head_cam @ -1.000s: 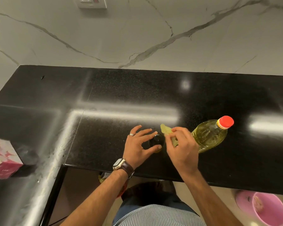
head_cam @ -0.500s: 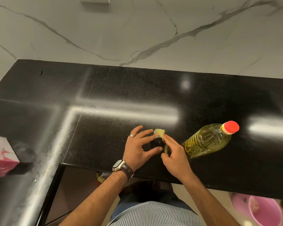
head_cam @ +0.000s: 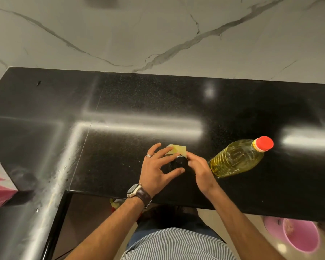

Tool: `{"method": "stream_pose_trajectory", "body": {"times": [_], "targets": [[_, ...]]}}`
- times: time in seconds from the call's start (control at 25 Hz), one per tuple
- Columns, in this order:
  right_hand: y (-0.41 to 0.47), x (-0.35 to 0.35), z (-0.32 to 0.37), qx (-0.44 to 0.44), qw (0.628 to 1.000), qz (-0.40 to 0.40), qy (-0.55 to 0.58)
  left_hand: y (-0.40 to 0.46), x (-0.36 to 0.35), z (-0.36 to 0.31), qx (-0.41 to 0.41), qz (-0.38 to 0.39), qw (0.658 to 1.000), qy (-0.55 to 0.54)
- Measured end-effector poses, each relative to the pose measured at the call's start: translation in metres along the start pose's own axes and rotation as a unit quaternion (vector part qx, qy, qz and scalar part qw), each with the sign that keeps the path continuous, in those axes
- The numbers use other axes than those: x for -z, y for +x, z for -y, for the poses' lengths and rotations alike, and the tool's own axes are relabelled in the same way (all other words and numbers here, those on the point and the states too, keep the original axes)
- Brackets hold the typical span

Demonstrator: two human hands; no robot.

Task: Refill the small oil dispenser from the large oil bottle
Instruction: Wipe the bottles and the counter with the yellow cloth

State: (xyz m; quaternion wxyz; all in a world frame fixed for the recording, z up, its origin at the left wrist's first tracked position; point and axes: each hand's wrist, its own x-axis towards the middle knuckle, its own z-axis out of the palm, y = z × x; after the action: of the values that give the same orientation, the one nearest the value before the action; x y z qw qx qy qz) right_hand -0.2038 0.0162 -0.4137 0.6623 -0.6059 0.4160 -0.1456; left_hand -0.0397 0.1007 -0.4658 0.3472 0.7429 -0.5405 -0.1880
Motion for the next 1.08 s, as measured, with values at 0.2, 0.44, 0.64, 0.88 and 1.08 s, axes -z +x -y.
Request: {"method": "stream_pose_trajectory", "body": {"times": [0.2,0.44,0.64,0.88,1.08], "targets": [[0.015,-0.004,-0.007,-0.068,0.997,0.019,-0.018,0.002,0.003,-0.002,-0.005,-0.001,1.0,0.017],[-0.034,-0.02,-0.024,-0.033,0.997,-0.044,0.05,-0.001,-0.001,-0.001,0.005,0.0,1.0,0.007],[0.01,-0.008,0.011,-0.011,1.0,-0.003,-0.013,0.001,0.001,0.001,-0.013,-0.002,1.0,0.012],[-0.026,-0.023,-0.019,-0.058,0.993,-0.044,0.097,0.001,0.002,-0.001,-0.004,0.001,1.0,0.012],[-0.039,-0.035,-0.005,-0.083,0.963,-0.083,0.241,0.0,0.002,-0.001,-0.007,0.01,1.0,0.02]]}}
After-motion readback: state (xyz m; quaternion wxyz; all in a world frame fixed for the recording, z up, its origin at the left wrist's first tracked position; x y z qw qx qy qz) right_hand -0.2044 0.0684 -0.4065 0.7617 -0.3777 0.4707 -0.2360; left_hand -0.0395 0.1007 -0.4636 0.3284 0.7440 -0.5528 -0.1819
